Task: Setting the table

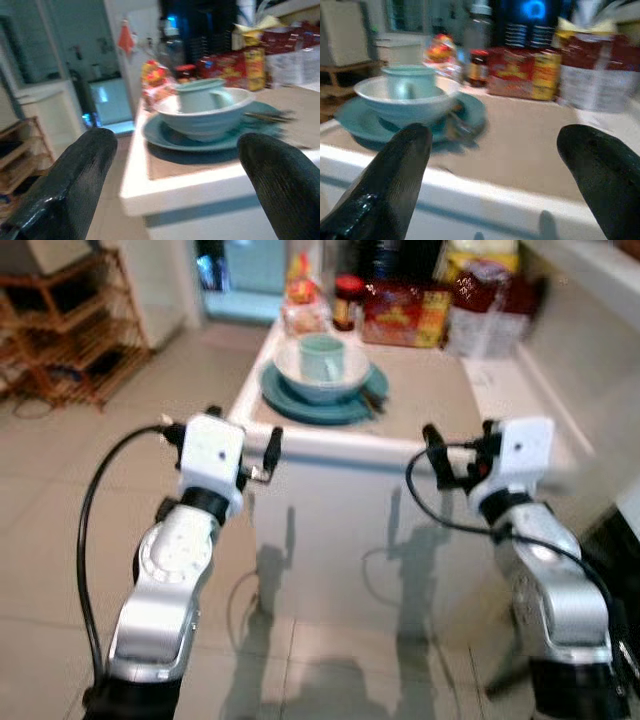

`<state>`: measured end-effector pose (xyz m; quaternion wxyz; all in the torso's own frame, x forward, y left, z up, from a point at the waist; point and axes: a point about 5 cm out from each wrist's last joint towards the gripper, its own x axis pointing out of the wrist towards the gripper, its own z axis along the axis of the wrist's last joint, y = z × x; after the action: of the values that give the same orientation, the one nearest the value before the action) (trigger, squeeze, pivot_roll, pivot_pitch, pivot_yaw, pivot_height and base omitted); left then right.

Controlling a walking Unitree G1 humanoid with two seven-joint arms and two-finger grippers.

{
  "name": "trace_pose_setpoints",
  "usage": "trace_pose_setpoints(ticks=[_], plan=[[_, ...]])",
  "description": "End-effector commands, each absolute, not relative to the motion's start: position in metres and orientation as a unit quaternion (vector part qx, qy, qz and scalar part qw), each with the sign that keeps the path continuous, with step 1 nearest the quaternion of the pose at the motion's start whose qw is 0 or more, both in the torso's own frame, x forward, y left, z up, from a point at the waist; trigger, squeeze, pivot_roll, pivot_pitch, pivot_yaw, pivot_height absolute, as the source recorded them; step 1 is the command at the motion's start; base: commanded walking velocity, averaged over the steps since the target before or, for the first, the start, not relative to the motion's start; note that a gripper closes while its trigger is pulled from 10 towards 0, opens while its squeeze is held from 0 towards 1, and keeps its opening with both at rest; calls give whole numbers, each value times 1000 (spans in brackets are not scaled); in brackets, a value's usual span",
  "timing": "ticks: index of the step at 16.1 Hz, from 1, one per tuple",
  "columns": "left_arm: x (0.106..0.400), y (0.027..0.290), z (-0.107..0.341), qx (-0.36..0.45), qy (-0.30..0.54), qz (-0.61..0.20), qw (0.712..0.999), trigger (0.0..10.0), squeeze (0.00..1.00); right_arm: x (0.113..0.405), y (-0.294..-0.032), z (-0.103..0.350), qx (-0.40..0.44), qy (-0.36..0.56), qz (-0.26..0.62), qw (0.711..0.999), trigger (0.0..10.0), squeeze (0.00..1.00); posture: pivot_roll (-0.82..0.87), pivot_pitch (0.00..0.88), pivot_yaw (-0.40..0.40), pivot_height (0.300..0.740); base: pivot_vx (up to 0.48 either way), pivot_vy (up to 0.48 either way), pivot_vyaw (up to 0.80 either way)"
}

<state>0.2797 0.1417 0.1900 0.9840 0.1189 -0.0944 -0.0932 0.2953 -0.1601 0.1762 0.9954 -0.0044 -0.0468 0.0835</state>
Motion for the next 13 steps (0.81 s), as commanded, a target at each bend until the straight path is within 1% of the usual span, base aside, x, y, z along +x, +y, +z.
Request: trace_pose_setpoints(ticks=[1, 11, 12, 13], plan=[[280, 148, 193, 125, -97, -87, 984, 10000, 0, 296, -153, 180, -1, -51, 98, 994, 10000, 0, 162, 0, -52, 740, 412, 0, 0], [281, 148, 194, 125, -99, -87, 983, 10000, 0, 298, -154, 182, 14, -48, 101, 994, 10000, 0, 164, 0, -52, 740, 414, 0, 0], [282, 148, 195, 115, -95, -83, 985, 10000, 0, 301, -155, 184, 20, -49, 100, 994, 10000, 0, 163, 0, -49, 740, 398, 0, 0], [285, 149, 198, 88, -89, -77, 989, 10000, 0, 304, -158, 187, 26, -53, 98, 993, 10000, 0, 161, 0, -46, 740, 0, 0, 0]])
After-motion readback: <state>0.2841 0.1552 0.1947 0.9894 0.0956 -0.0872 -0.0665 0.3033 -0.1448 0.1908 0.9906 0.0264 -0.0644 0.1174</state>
